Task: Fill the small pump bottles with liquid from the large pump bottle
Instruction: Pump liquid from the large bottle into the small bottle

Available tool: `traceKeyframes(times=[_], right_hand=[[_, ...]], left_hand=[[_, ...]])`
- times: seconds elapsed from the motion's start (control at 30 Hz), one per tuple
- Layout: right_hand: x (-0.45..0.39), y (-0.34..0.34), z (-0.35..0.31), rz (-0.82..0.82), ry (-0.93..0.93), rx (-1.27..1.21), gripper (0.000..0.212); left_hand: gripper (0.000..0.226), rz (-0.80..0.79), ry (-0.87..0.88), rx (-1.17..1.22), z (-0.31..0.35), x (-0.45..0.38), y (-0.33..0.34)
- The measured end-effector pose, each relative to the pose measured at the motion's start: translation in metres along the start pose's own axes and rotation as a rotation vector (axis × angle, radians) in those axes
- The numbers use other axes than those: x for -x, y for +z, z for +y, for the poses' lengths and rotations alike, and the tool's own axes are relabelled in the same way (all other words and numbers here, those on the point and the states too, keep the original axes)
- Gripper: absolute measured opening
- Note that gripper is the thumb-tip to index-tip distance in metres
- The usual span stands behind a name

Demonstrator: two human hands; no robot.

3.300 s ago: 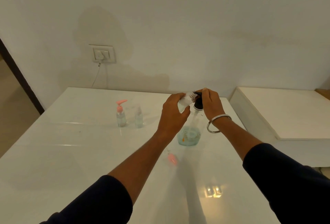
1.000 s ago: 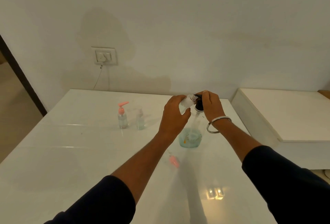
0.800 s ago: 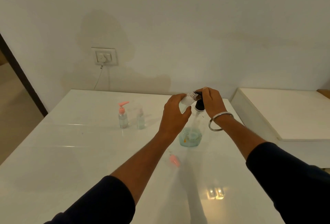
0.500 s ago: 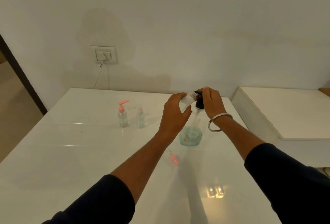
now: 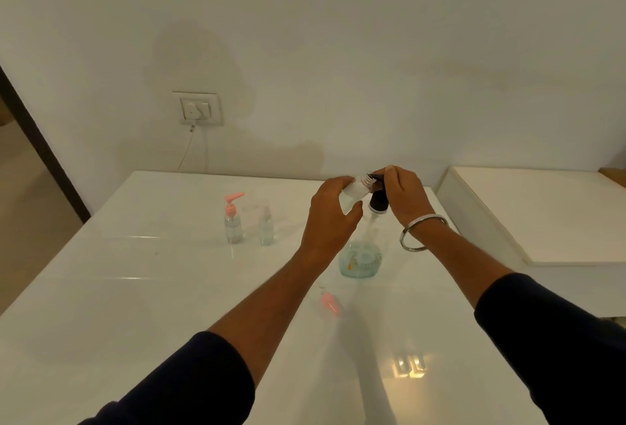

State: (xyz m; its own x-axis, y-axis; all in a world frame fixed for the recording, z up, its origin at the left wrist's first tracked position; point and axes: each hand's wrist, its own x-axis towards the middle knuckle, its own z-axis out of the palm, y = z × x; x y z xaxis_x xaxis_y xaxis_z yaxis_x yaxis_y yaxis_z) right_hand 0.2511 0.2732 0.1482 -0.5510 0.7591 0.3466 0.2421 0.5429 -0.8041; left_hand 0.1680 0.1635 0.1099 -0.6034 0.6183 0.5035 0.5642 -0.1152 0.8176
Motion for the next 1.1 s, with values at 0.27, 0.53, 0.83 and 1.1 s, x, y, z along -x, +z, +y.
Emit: traceKeyframes(times=[0.27,0.53,0.83,1.1], right_hand=[[-0.001,0.012,0.009,0.054,0.033,-0.081,0.036],[0.0,0.011,0.009,0.055,0.039,-0.058,0.036],[-0.004,0.006,0.005,0.009,0.022,-0.044,0.036],[0.001,0.013,0.014,0.053,0.02,-0.033,0.037]], left_hand=[[0.034,0.015,0.01,-0.024,-0.011,-0.002,0.005],[0.033,0.006,0.01,-0.021,-0.012,0.0,0.004],[0.035,0.003,0.006,-0.003,-0.004,0.0,0.001],[0.034,-0.016,-0.005,-0.032,-0.016,-0.001,0.005]])
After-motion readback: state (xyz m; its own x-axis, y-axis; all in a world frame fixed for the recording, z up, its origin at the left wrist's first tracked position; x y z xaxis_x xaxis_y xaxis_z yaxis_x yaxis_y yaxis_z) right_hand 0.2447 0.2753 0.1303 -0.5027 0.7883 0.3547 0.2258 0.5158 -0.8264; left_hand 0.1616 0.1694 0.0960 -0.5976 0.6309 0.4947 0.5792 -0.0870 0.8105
